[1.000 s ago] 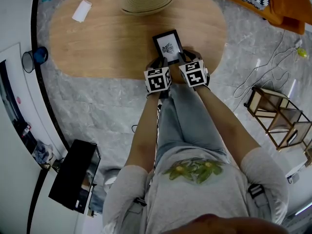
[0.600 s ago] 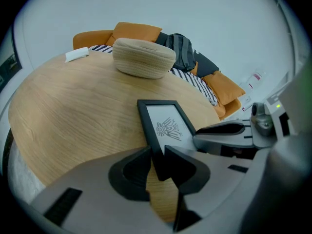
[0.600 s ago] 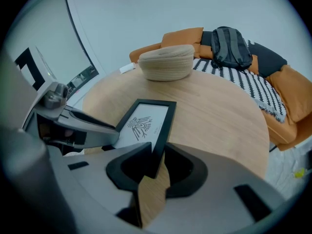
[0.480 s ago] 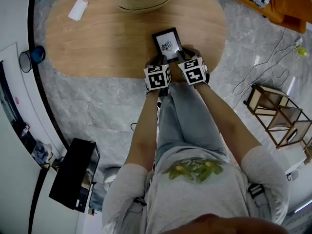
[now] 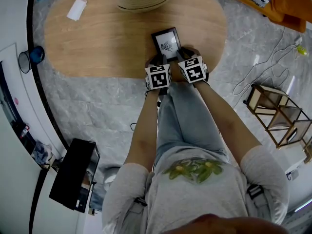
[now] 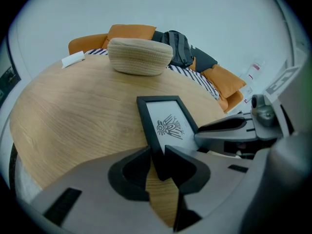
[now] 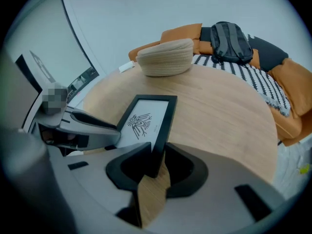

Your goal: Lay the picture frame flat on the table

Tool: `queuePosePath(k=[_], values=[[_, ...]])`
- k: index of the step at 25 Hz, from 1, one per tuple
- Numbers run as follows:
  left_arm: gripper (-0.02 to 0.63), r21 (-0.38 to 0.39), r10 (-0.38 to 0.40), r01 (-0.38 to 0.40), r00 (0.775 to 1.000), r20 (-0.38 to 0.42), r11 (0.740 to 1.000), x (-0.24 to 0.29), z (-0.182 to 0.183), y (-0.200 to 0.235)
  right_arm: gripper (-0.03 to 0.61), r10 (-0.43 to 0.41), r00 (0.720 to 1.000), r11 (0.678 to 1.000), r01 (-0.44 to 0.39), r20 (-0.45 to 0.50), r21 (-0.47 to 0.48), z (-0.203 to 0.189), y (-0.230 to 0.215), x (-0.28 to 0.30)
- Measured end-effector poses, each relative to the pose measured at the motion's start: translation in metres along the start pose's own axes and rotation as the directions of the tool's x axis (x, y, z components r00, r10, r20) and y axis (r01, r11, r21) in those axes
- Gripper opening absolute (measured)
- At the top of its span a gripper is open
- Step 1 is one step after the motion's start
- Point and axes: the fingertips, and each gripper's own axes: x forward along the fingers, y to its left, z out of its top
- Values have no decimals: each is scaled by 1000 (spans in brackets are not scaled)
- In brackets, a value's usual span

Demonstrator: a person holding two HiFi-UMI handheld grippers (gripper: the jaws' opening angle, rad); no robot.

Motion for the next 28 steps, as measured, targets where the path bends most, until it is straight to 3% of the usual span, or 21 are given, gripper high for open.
queuePosePath(k=[4, 12, 16, 21, 23, 28], values=[[114, 67, 28, -30, 999, 19, 997, 0, 2, -2, 100, 52, 999, 998, -52, 5, 23, -1, -1, 1], [118, 31, 47, -47, 999, 1, 998, 1, 0, 1, 100, 29, 1000, 999, -29, -7, 18, 1, -2, 1], [176, 59, 109, -110, 994, 21, 992, -4, 6, 5, 139, 29, 1000, 1000, -29, 5, -4, 6, 3, -6], [174, 4, 91, -91, 994, 63, 996, -24, 18, -1, 134, 11, 999, 1000, -10, 42, -27, 17, 9, -29], [158, -4, 86, -86, 992, 92, 996, -38, 25, -4, 116, 9, 997, 1000, -8, 80, -17, 24, 11, -45], [46, 2, 76, -77, 981, 180, 997, -88, 50, -17, 42, 14, 989, 1000, -14, 147, -1, 45, 23, -90]])
